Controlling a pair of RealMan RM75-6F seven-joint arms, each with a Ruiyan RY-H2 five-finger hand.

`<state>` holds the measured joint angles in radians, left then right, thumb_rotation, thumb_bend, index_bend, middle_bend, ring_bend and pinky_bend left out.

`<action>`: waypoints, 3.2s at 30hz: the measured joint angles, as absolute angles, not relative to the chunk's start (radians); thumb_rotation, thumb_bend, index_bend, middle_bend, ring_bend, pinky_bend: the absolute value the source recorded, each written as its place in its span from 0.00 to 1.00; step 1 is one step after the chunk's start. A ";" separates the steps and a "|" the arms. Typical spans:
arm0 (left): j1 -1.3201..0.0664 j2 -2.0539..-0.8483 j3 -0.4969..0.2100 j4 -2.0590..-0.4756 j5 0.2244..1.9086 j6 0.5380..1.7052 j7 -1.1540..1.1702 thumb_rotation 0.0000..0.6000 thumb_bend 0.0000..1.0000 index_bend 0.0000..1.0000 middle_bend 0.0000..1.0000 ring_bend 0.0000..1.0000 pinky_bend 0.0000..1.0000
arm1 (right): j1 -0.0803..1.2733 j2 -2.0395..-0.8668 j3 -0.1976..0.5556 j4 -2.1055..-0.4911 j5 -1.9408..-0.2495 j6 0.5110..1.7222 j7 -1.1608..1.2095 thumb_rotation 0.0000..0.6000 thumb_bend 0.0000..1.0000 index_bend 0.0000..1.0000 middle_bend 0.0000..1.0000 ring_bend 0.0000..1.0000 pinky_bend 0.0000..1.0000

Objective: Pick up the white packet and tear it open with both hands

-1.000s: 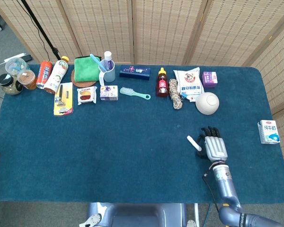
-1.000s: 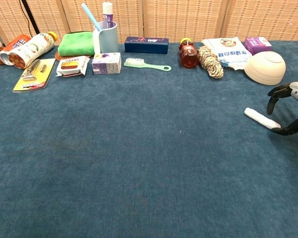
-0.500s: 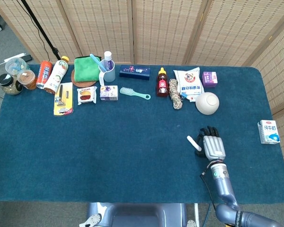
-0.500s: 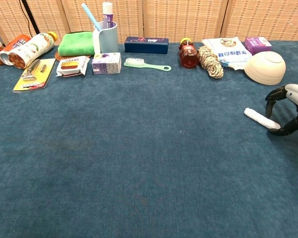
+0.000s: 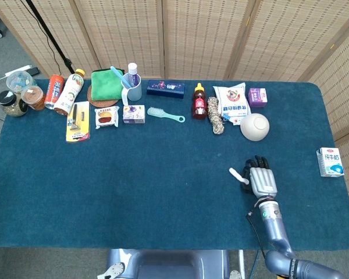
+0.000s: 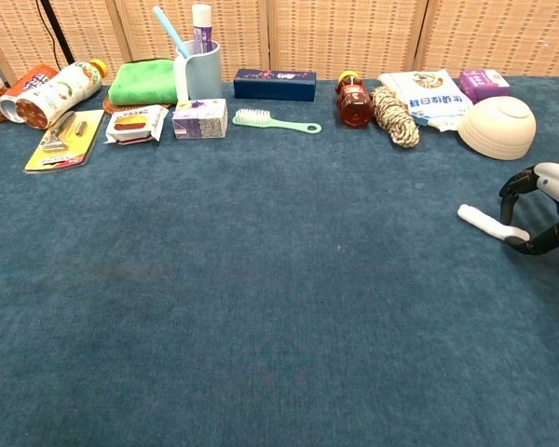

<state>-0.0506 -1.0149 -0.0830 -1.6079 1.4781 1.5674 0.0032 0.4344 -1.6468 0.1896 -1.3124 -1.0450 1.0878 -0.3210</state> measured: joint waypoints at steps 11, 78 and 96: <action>-0.050 -1.013 -0.085 -1.612 1.479 1.572 0.007 1.00 0.35 0.25 0.10 0.12 0.10 | 0.441 -1.639 0.181 -1.316 -1.036 1.072 -0.334 1.00 0.44 0.58 0.27 0.05 0.00; -0.496 -1.389 -0.140 -1.681 1.561 1.165 0.207 1.00 0.35 0.46 0.06 0.00 0.04 | 0.548 -1.564 0.202 -1.688 -1.130 1.053 -0.281 1.00 0.47 0.59 0.24 0.08 0.00; -0.613 -1.508 -0.161 -1.626 1.514 1.085 0.207 1.00 0.35 0.45 0.03 0.00 0.03 | 0.607 -1.627 0.227 -1.698 -1.085 1.039 -0.282 1.00 0.47 0.58 0.24 0.08 0.00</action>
<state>-0.6130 -1.5079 -0.1608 -1.6264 1.5143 1.0850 0.2068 0.6074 -1.6269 0.2272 -1.6983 -1.0845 1.0388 -0.2819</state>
